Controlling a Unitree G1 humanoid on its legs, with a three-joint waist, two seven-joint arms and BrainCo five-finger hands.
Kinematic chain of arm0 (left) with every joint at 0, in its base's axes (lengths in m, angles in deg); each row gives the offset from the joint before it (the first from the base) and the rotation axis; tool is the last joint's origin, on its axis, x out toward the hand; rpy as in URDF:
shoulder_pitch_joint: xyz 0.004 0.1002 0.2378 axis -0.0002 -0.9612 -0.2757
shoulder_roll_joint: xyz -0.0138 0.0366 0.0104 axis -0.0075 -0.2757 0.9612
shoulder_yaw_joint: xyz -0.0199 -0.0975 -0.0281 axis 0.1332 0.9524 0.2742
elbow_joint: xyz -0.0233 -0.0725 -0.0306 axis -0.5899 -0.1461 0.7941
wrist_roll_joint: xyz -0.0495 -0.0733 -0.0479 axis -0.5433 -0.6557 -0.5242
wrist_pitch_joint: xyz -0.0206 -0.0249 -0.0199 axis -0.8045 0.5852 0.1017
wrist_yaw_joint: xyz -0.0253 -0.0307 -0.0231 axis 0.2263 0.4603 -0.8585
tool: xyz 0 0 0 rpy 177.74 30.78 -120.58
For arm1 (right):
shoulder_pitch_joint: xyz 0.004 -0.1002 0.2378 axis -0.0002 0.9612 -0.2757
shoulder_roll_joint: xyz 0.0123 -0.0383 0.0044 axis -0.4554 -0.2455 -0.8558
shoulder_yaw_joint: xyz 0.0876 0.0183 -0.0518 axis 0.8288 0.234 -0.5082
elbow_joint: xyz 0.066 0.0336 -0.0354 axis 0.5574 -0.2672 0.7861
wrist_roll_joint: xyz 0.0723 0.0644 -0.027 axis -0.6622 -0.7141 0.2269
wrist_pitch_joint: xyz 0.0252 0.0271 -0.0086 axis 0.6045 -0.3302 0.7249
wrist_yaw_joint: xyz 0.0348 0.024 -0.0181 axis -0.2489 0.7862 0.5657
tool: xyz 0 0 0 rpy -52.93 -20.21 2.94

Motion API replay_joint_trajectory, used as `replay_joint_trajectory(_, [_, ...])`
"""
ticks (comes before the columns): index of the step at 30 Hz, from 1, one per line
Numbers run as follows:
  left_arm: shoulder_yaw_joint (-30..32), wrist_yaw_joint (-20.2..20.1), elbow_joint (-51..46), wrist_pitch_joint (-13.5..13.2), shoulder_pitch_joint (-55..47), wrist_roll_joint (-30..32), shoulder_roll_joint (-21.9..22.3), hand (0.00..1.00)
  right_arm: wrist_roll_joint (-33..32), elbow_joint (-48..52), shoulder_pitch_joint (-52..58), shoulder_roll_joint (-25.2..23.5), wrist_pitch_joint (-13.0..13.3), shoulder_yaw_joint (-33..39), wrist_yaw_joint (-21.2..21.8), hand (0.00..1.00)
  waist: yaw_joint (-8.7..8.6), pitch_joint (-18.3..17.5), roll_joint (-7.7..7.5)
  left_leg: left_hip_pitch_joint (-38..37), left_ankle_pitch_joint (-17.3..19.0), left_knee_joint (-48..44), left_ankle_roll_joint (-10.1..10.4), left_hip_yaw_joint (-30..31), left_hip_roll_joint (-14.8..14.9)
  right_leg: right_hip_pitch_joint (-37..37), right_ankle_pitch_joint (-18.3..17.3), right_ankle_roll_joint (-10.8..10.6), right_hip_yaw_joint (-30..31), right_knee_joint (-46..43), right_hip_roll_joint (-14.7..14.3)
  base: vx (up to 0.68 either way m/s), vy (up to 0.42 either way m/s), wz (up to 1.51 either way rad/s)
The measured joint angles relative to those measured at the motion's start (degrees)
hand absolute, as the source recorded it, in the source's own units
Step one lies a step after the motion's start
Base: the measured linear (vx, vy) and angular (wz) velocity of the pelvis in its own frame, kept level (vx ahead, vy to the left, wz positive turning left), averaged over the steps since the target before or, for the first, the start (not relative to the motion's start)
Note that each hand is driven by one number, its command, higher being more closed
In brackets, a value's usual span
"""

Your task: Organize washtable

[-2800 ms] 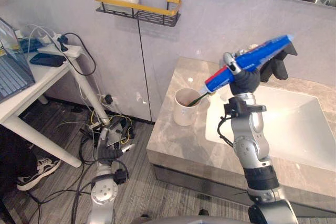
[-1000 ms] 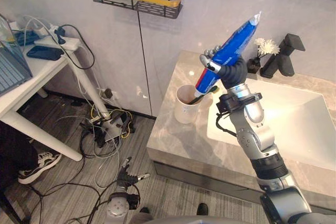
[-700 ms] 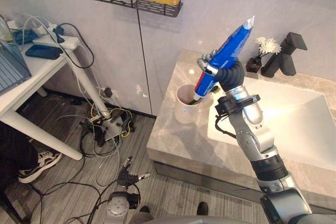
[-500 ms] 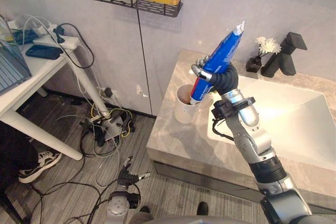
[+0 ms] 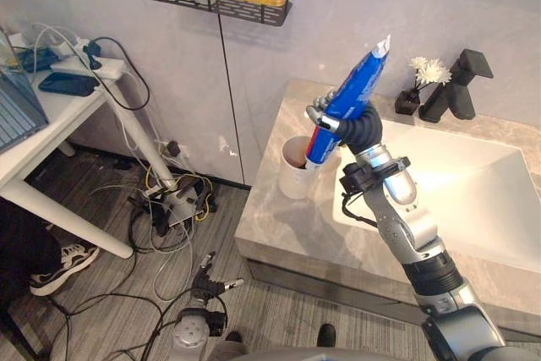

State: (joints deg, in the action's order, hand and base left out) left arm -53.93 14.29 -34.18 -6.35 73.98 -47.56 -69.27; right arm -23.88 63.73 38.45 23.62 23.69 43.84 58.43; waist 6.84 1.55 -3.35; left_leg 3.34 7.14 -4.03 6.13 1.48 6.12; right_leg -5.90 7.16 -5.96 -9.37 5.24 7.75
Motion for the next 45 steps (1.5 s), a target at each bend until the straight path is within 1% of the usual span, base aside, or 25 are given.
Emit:
replay_joint_trajectory(3, [-0.4, -0.1, 0.0, 0.0, 0.0, 0.0, -0.1, 0.0, 0.4, -0.1, 2.1, 0.4, -0.3, -0.9, 0.8, 1.0, 0.08, 0.7, -0.29, 0.3, 0.0, -0.2, 0.0, 0.3, 0.0, -0.1, 0.0, 0.0, 0.0, 0.0, -0.1, -0.02, -0.004, 0.02])
replay_joint_trajectory(5, [-0.4, -0.1, 0.0, 0.0, -0.3, 0.0, -0.2, 0.0, 1.2, -0.2, 2.6, 0.8, -1.3, -0.8, 1.1, 1.0, 0.06, 0.8, -0.34, 0.3, 0.0, -0.2, 0.0, 0.2, 0.0, -0.2, 0.0, 0.0, 0.0, 0.0, -0.1, 0.0, 0.0, 0.0])
replay_joint_trajectory(12, [-0.3, -0.1, 0.0, 0.0, 0.0, 0.0, -0.5, 0.0, 1.6, -0.2, 3.5, 1.6, -1.3, -0.3, 1.1, 1.0, 0.01, 1.1, -0.88, 0.3, 0.0, -0.2, 0.0, -0.2, 0.0, -0.4, 0.0, 0.0, 0.5, 0.0, -0.1, 0.0, 0.001, -0.02])
replay_joint_trajectory(22, [-0.4, -0.4, 1.6, 0.0, 0.0, 0.0, -0.4, 0.0, 2.2, -0.2, 3.6, 1.6, -1.3, 0.1, 1.2, 1.0, 0.01, 1.2, -0.95, 0.3, 0.1, -0.2, 0.0, -0.4, 0.0, -0.6, 0.1, 0.0, 0.8, 0.0, -0.2, 0.0, 0.0, -0.01])
replay_joint_trajectory(23, [-0.3, -0.4, 1.6, 0.0, 0.0, 0.0, -0.4, 0.0, 2.2, -0.2, 3.7, 1.6, -1.3, 0.2, 1.2, 0.0, 0.03, 1.2, -0.96, 0.3, 0.1, -0.2, 0.0, -0.4, 0.0, -0.6, 0.1, 0.0, 0.8, 0.0, -0.2, 0.0, 0.0, 0.0])
replay_joint_trajectory(30, [0.1, -0.5, 1.6, 0.0, -0.1, 0.0, -0.3, 0.0, 2.2, 0.2, 3.8, 1.6, -1.3, 0.8, 1.6, 0.0, 0.01, 1.2, -1.0, 0.3, 0.3, -0.2, -0.1, -0.6, 0.0, -0.6, 0.0, 0.0, 0.8, 0.0, -0.2, 0.0, 0.0, 0.0])
replay_joint_trajectory(34, [0.6, -0.5, 1.6, 0.1, 0.0, 0.0, 0.0, 0.0, 2.2, 3.8, 3.8, 1.6, -1.3, 1.1, 1.8, 0.0, 0.01, 1.2, -1.03, 0.2, 0.3, 0.0, -0.1, -0.8, 0.0, -0.6, 0.0, 0.0, 0.8, 0.0, -0.2, 0.0, 0.0, 0.0])
replay_joint_trajectory(41, [1.4, -0.5, 1.6, 0.1, 0.0, 0.0, 0.3, 0.0, 2.2, 4.9, 3.8, 1.6, -1.3, 1.8, 2.7, 0.0, 0.01, 1.2, -1.04, 0.1, 0.3, 0.0, -0.1, -0.9, 0.0, -0.6, 0.1, 0.0, 0.8, 0.0, -0.2, 0.0, 0.0, 0.0])
replay_joint_trajectory(45, [2.1, -0.5, 1.6, 0.1, 0.0, 0.0, 0.5, 0.0, 2.1, 8.7, 3.8, 1.6, -1.0, 1.9, 2.9, 0.0, -0.03, 1.2, -1.06, 0.0, 0.3, 0.0, -0.1, -1.0, 0.0, -0.6, 0.1, 0.0, 0.8, 0.0, -0.1, 0.0, 0.0, 0.0])
